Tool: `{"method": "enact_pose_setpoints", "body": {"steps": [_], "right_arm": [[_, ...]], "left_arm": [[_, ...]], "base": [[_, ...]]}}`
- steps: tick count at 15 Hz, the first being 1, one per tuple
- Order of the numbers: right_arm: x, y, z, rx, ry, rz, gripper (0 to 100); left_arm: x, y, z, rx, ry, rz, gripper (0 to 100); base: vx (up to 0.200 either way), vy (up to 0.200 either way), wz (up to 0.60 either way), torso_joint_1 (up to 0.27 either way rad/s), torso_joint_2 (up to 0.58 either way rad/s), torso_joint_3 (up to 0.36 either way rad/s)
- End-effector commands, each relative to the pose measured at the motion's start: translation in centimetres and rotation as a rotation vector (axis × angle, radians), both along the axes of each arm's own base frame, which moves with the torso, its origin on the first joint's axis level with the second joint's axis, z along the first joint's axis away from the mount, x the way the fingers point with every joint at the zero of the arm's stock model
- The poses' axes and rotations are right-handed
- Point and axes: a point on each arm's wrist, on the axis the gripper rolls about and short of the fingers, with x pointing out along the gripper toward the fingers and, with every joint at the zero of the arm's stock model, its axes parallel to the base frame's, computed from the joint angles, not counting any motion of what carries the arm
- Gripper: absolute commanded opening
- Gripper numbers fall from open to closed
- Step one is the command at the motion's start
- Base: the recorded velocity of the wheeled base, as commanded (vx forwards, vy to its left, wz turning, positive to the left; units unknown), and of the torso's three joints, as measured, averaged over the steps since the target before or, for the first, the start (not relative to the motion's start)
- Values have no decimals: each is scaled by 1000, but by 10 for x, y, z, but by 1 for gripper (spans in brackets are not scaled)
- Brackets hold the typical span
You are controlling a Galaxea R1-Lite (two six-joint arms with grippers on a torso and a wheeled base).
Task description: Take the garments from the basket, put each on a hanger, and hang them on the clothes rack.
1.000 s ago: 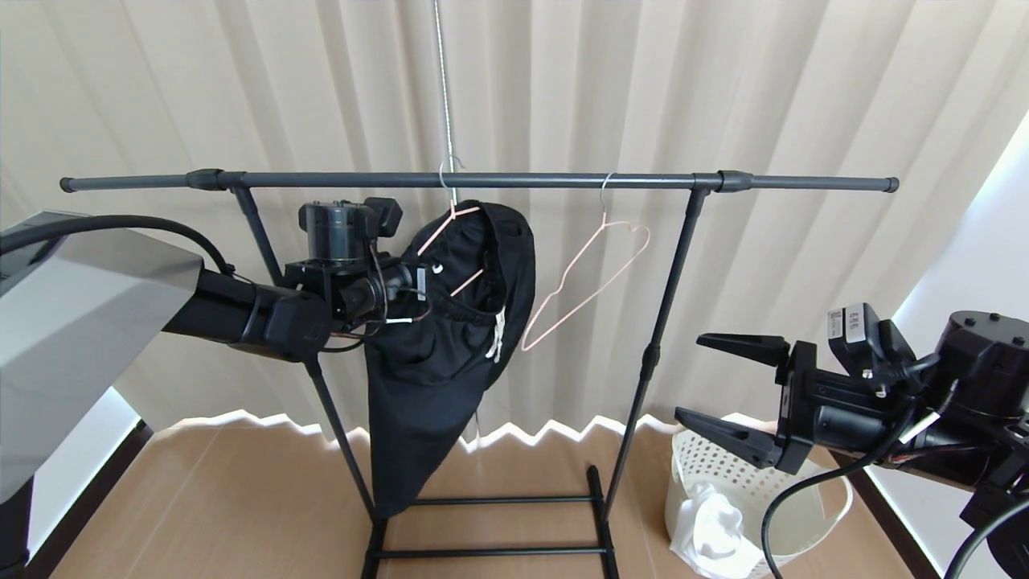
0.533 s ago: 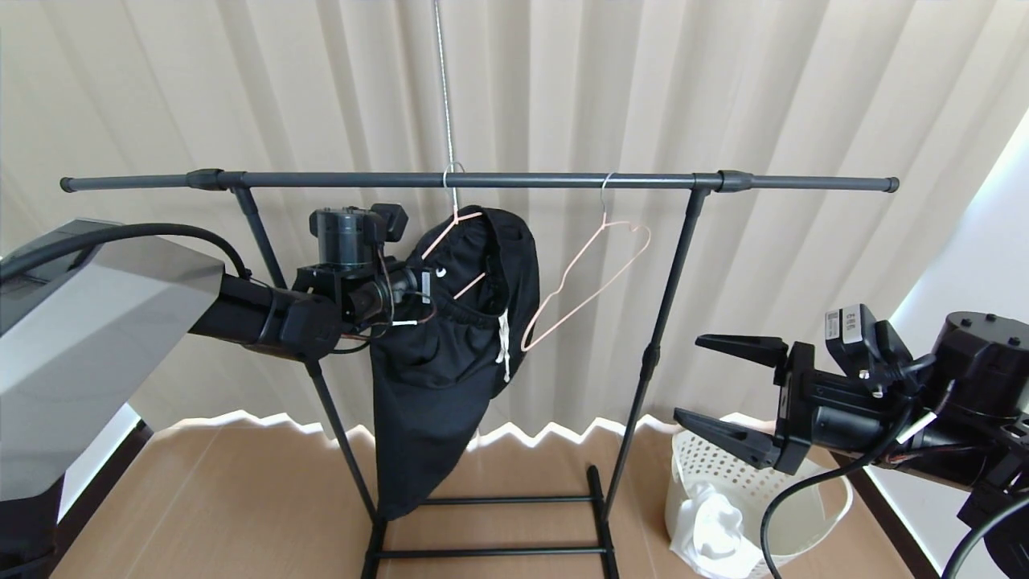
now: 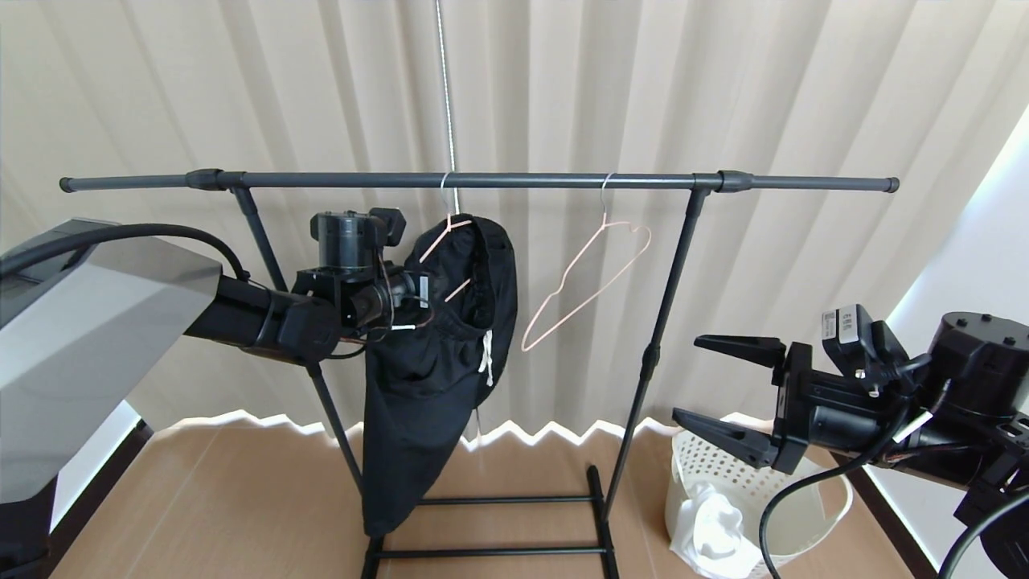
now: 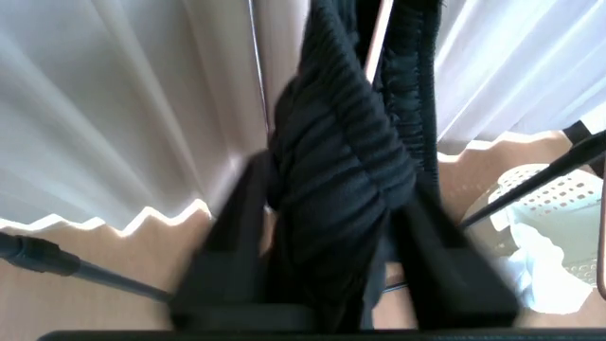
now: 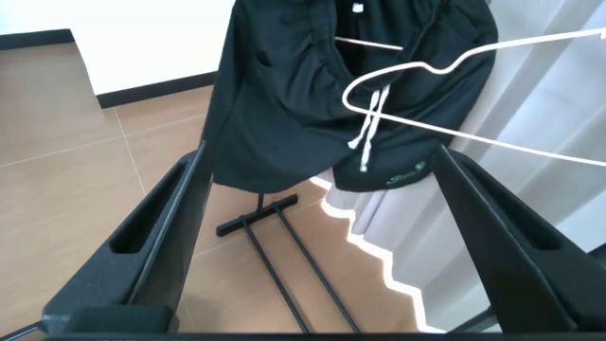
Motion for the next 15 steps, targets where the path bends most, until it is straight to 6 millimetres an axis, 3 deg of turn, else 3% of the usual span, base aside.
{"method": "enact_pose_setpoints", "body": {"steps": [1, 6, 8, 9, 10, 11, 13, 15], "right_arm": [[0, 0, 1, 0, -2, 1, 100], [1, 0, 11, 9, -36, -52, 100], [-4, -1, 32, 102, -7, -123, 100], [-17, -1, 55, 187, -5, -141, 100], [-26, -4, 69, 232, 2, -155, 100], [-48, -10, 88, 274, 42, -189, 100], [-93, -22, 100, 261, 115, -291, 100], [-129, -30, 94, 237, 168, -342, 100]], "left_arm": [[-13, -1, 16, -3, -9, -8, 100], [-78, 19, 79, -16, -45, -9, 100], [-137, 34, 110, -63, -55, 3, 100], [-175, 39, 117, -82, -53, -18, 100], [-196, 45, 119, -83, -53, -28, 100], [-226, 54, 119, -84, -59, -37, 100], [-271, 66, 116, -83, -57, -68, 100], [-304, 78, 103, -83, -53, -77, 100]], "base": [[0, 0, 0, 0, 0, 0], [0, 0, 0, 0, 0, 0], [0, 0, 0, 0, 0, 0], [0, 0, 0, 0, 0, 0], [0, 0, 0, 0, 0, 0], [0, 0, 0, 0, 0, 0], [0, 0, 0, 0, 0, 0], [0, 0, 0, 0, 0, 0]]}}
